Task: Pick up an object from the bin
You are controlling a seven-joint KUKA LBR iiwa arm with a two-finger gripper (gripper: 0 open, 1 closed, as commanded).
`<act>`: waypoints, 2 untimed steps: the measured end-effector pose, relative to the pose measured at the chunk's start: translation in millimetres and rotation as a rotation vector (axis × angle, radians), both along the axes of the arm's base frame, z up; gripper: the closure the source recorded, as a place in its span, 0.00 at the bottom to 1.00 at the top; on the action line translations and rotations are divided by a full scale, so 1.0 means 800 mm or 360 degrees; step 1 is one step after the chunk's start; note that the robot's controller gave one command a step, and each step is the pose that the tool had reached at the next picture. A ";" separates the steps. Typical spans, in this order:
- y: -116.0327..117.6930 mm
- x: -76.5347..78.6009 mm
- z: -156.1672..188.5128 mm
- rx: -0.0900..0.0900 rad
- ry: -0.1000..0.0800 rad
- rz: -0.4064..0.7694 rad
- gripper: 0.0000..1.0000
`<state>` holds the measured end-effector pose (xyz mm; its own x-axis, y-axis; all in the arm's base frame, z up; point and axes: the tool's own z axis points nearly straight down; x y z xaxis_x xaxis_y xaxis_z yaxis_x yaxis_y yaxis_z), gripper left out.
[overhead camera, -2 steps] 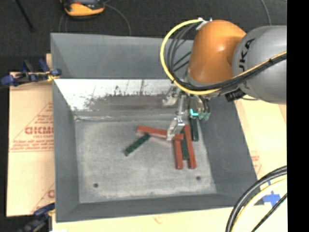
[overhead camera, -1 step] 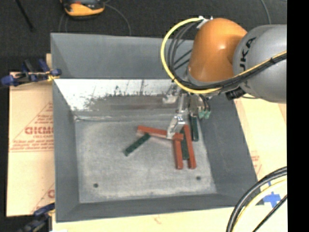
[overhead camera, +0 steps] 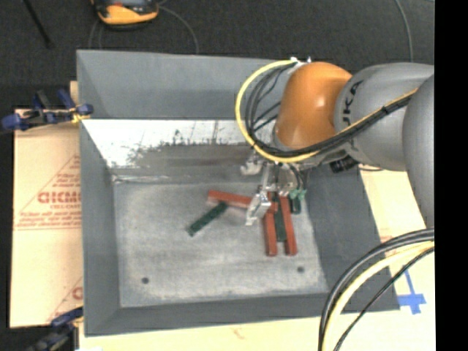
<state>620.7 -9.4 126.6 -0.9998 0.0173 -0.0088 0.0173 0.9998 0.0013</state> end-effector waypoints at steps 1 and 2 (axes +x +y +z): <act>-0.008 0.004 -0.034 0.0001 0.0016 -0.0021 0.00; -0.025 0.005 -0.016 0.0000 0.0005 -0.0236 0.00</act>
Offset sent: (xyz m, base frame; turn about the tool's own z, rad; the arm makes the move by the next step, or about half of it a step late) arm 0.0029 -0.0201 -0.0131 0.1497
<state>625.0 -29.4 114.1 -0.9863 0.1649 -0.0057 0.1649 0.9863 0.0013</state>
